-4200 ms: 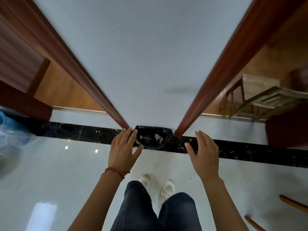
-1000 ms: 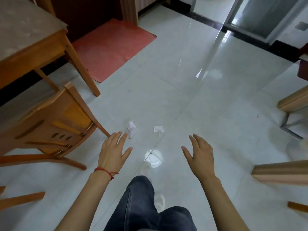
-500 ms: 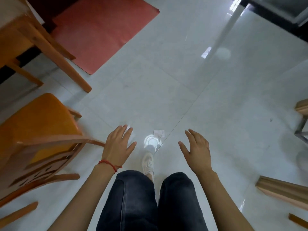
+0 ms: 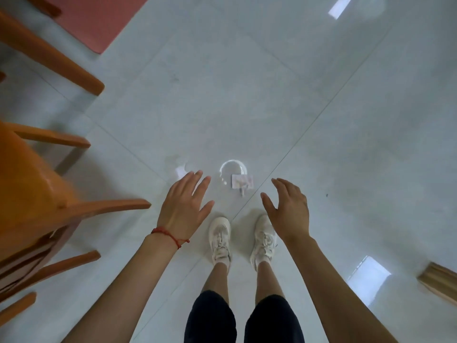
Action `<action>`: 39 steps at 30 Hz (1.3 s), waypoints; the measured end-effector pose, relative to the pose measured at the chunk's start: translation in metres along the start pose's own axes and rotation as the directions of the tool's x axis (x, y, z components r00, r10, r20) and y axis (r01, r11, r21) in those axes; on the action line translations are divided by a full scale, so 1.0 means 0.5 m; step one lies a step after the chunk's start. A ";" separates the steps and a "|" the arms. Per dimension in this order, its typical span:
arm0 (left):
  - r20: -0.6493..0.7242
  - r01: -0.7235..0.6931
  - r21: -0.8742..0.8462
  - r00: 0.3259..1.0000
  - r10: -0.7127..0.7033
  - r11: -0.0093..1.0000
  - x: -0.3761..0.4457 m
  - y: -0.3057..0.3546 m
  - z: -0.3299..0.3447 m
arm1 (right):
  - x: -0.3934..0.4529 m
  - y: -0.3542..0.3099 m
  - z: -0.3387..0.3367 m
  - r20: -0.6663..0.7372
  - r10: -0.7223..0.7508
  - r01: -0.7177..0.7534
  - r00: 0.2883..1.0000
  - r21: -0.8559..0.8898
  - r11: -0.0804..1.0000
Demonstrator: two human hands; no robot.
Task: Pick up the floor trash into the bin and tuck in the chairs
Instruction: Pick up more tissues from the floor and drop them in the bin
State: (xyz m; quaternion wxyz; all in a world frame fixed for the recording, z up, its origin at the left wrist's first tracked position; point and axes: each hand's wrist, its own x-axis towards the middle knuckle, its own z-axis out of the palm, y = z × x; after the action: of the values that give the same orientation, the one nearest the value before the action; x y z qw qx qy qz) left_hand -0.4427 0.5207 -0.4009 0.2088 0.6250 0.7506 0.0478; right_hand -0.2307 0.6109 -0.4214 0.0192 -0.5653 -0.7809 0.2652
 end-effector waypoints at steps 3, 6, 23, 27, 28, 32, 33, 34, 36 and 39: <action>-0.009 0.020 0.006 1.000 -0.020 1.000 0.046 -0.027 0.118 | 0.052 0.055 0.123 0.031 0.018 -0.018 0.999 0.023 1.000; -0.013 0.037 -0.008 0.999 -0.037 0.999 0.082 -0.056 0.239 | 0.091 0.117 0.250 0.101 0.071 -0.075 0.992 0.037 0.997; 0.043 0.028 0.008 0.999 -0.028 1.000 0.175 -0.209 0.714 | 0.213 0.315 0.735 0.167 0.180 -0.184 0.969 0.007 0.983; 0.063 0.025 0.011 0.998 -0.025 1.000 0.174 -0.223 0.743 | 0.216 0.327 0.781 0.179 0.224 -0.217 0.958 -0.057 0.974; 0.063 0.021 0.013 0.998 -0.021 1.000 0.174 -0.226 0.746 | 0.217 0.329 0.786 0.171 0.229 -0.222 0.958 -0.059 0.973; 0.057 0.012 0.008 0.998 -0.013 1.000 0.182 -0.233 0.755 | 0.223 0.338 0.791 0.140 0.248 -0.249 0.959 -0.010 0.968; 0.053 0.009 0.004 0.999 -0.009 1.000 0.186 -0.232 0.757 | 0.224 0.341 0.791 0.119 0.241 -0.245 0.963 0.019 0.969; 0.047 0.003 0.002 0.999 -0.003 1.000 0.191 -0.230 0.759 | 0.225 0.343 0.789 0.092 0.230 -0.236 0.969 0.053 0.970; 0.033 -0.007 -0.006 0.999 0.007 1.000 0.205 -0.223 0.763 | 0.227 0.347 0.779 0.024 0.201 -0.202 0.979 0.135 0.970; 0.010 -0.007 -0.049 1.000 0.007 0.999 0.233 -0.198 0.772 | 0.225 0.361 0.753 -0.071 0.162 -0.143 0.984 0.215 0.966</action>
State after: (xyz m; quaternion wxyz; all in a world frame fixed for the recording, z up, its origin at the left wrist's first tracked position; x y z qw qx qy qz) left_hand -0.4048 0.5382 -0.8141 0.2279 0.6225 0.7460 0.0639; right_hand -0.2380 0.6035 -0.8539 0.0926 -0.6296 -0.7012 0.3214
